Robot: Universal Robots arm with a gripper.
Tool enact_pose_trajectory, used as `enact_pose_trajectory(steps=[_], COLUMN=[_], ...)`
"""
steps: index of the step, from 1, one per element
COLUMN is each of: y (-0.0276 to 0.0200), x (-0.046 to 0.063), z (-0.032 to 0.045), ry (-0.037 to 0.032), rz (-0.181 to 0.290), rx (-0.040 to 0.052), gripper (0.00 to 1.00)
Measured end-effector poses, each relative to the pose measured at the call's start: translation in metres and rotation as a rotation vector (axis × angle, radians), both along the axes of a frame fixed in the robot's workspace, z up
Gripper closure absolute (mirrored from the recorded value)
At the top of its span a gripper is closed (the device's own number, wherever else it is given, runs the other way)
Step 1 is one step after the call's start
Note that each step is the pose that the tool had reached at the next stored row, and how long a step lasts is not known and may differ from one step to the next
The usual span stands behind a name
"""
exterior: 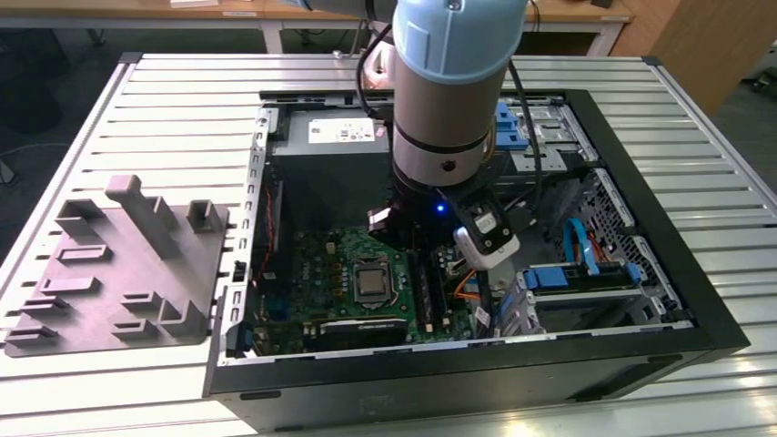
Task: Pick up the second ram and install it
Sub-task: 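Insert the second ram into the second slot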
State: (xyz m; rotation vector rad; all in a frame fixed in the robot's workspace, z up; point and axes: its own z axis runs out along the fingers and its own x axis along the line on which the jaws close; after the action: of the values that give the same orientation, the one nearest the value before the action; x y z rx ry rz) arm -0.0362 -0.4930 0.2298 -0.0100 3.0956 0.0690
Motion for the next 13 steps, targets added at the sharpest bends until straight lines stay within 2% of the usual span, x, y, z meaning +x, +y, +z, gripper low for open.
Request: enact_pose_trajectory(steps=[13], y=[-0.0003], x=[0.0001], z=[-0.0021], ry=[0.0001], rz=[0.0], rx=[0.0006], gripper=[0.89])
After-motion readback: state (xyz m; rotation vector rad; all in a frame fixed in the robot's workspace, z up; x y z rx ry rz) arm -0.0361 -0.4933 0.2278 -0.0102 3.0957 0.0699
